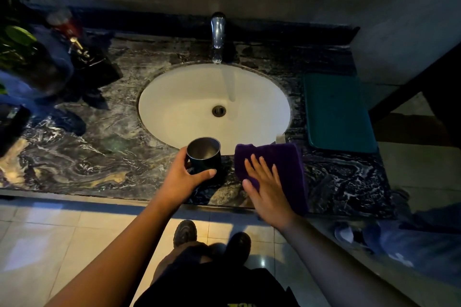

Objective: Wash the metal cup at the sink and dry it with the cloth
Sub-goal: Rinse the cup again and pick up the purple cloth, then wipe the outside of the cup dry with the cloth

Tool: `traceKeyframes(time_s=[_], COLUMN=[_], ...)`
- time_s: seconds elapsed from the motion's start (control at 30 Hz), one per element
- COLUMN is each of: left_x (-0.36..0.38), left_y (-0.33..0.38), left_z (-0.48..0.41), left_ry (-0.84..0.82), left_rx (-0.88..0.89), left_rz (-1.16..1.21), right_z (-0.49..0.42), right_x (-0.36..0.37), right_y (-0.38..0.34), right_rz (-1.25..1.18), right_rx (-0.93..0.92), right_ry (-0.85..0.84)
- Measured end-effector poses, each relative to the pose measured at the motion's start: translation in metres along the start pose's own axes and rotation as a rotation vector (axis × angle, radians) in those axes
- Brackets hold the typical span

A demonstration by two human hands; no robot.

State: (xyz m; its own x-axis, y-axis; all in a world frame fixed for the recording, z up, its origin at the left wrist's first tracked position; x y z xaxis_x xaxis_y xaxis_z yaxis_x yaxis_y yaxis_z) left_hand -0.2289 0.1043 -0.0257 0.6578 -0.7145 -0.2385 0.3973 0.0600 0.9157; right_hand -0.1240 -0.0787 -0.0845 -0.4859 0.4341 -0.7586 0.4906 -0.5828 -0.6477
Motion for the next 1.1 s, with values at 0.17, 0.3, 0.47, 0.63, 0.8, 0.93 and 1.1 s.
traceKeyframes(time_s=[0.17,0.3,0.47,0.63,0.8,0.93,1.1], left_x=[0.005,0.01,0.015,0.012,0.005,-0.004,-0.016], left_y=[0.011,0.021,0.046,0.072,0.102,0.123,0.126], left_z=[-0.001,-0.003,-0.01,-0.025,-0.043,-0.057,-0.072], left_ry=[-0.018,-0.049,-0.094,-0.148,-0.17,-0.172,-0.143], left_rx=[0.036,0.066,0.073,0.084,0.163,0.244,0.268], left_rz=[-0.029,-0.055,0.001,0.077,0.038,-0.056,-0.062], right_z=[-0.004,-0.005,-0.01,-0.028,-0.052,-0.07,-0.089], right_x=[-0.025,-0.04,-0.059,-0.075,-0.084,-0.08,-0.07], right_y=[0.018,0.014,-0.007,-0.041,-0.089,-0.116,-0.143], right_rz=[-0.901,-1.325,-1.637,-1.808,-1.836,-1.625,-1.398], right_rx=[0.666,0.939,0.984,0.92,0.72,0.58,0.545], right_ry=[0.293,0.349,0.348,0.342,0.266,0.341,0.362])
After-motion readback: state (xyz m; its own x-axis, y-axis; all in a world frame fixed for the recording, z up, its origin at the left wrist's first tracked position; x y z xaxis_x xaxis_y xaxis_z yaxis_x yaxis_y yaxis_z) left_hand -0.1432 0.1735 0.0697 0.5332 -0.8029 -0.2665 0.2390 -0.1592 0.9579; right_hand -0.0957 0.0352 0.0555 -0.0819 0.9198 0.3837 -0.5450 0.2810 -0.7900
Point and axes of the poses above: each hand's wrist, its own z-axis away from the middle knuckle, its own x-axis out of the palm, y = z × x, the point moved 7 cm from there along -z, towards the middle knuckle, and after that the axes turned 11 degrees about y, right-handed, at the moved point
